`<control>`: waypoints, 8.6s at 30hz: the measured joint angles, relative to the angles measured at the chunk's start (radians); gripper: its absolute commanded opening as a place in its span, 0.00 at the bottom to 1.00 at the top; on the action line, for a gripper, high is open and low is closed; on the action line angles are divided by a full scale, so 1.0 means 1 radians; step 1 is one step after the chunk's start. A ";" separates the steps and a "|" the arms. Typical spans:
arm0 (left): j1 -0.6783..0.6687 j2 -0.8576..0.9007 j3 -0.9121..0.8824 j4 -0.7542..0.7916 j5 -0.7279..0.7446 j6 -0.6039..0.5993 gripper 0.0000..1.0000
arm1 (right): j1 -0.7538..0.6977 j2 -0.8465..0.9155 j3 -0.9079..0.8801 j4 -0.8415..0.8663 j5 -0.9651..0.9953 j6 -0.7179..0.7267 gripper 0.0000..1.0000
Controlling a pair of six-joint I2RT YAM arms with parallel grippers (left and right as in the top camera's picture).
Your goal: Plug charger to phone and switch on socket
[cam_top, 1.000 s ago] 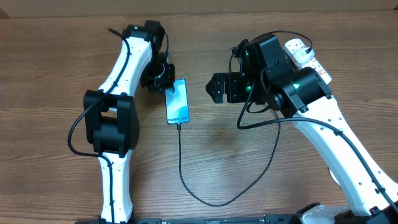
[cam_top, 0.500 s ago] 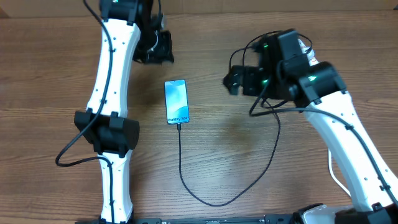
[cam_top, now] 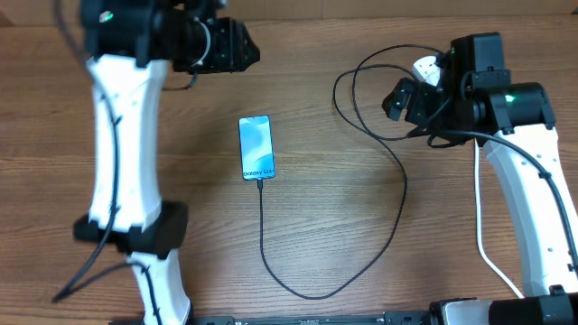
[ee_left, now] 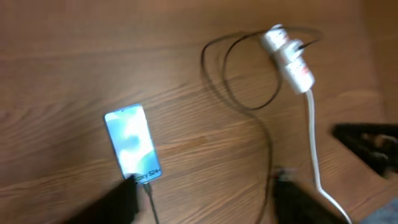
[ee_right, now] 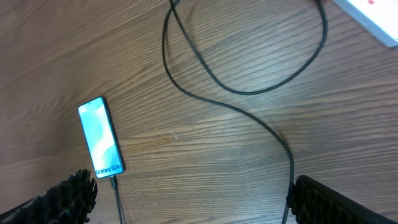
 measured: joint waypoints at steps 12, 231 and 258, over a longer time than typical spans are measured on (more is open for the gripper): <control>0.000 -0.422 -0.321 -0.001 -0.026 0.034 1.00 | 0.000 0.000 0.000 0.000 0.003 0.000 1.00; 0.000 -0.622 -0.744 -0.004 -0.448 -0.153 1.00 | -0.342 0.255 0.568 -0.430 0.038 -0.004 1.00; 0.000 -0.622 -0.747 -0.003 -0.448 -0.153 1.00 | -0.175 -0.402 -0.051 -0.301 0.071 -0.036 1.00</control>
